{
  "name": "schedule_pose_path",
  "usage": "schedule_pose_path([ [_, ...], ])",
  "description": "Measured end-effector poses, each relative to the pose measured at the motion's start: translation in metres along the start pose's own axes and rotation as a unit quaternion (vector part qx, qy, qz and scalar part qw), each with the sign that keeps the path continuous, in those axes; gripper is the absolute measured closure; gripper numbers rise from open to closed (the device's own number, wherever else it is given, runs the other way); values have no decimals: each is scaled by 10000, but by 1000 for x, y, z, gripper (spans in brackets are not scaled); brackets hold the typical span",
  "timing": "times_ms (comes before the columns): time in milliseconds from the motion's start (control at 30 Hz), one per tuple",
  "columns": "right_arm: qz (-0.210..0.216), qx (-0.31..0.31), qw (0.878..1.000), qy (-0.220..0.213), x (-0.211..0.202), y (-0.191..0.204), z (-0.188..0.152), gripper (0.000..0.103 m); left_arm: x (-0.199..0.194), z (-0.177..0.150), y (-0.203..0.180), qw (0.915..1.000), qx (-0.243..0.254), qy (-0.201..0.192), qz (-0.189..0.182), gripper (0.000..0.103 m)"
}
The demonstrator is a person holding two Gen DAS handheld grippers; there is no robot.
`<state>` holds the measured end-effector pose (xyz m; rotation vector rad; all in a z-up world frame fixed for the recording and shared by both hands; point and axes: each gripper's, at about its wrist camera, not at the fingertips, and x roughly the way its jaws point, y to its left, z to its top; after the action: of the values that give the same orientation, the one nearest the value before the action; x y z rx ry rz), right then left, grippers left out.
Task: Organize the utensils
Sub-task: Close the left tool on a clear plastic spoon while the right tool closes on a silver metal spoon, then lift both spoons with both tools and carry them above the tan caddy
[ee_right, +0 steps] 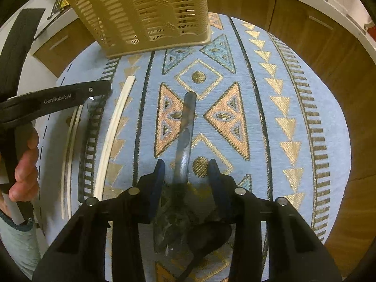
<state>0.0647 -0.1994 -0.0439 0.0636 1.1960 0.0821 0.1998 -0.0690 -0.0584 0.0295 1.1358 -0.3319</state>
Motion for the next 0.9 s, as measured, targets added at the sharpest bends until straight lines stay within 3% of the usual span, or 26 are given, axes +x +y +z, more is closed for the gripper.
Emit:
schedule_pose_path([
  [200,-204,-125,9997,61,4,11,7,74,6,1,-16,9995,230,-17,208,62],
  [267,-286,-156,9994,69,5,15,10,84,8,1,-20,9992,282,-33,285,62],
  [333,-278,-153,9995,78,7,13,12,91,9,0,-23,9982,358,-79,480,71],
  [400,-206,-150,9997,65,7,11,13,92,10,-1,-26,9977,421,-115,522,72],
  [633,350,-2,9992,-209,-2,-1,9,93,-12,-7,-6,9984,243,-441,259,73],
  [900,883,28,9914,-963,-35,-10,3,93,-65,-18,-12,9910,355,-1277,-203,73],
])
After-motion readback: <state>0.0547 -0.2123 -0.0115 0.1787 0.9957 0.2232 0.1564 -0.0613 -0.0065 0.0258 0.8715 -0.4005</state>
